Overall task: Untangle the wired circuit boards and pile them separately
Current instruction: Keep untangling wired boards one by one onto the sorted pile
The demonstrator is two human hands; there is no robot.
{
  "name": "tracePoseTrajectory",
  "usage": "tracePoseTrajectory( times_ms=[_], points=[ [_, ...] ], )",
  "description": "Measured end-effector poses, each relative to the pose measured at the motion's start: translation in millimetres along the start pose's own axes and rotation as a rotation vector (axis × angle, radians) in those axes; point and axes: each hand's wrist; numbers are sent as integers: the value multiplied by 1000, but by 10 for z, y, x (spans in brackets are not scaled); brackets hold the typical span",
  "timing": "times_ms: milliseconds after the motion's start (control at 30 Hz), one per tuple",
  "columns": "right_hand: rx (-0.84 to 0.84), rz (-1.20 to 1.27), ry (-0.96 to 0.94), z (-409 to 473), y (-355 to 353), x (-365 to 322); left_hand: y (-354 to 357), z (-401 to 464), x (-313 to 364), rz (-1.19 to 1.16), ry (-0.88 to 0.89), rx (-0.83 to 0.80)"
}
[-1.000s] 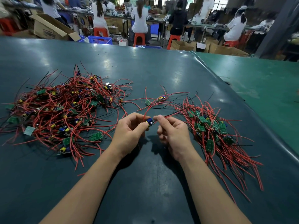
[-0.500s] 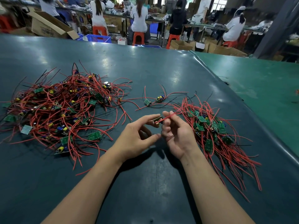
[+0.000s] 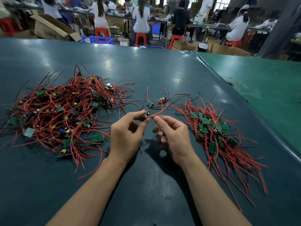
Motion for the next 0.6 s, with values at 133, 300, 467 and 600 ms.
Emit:
tracePoseTrajectory(
  times_ms=[133, 300, 467, 600],
  points=[
    [11, 45, -54, -9, 13, -15, -5, -27, -11, -43, 27, -140],
    [107, -124, -176, 9, -39, -13, -4, 3, 51, -163, -231, -196],
    [26, -244, -286, -35, -17, -19, 6, 50, 104, -226, -359, -268],
    [63, -153, -227, -31, 0, -23, -14, 57, 76, -271, -286, -261]
  ],
)
Point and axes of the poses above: each hand's wrist, its own z-axis towards the middle knuckle, its own y-axis out of the palm, x = y × z, and after that the axes turned 6 degrees about x, right-handed
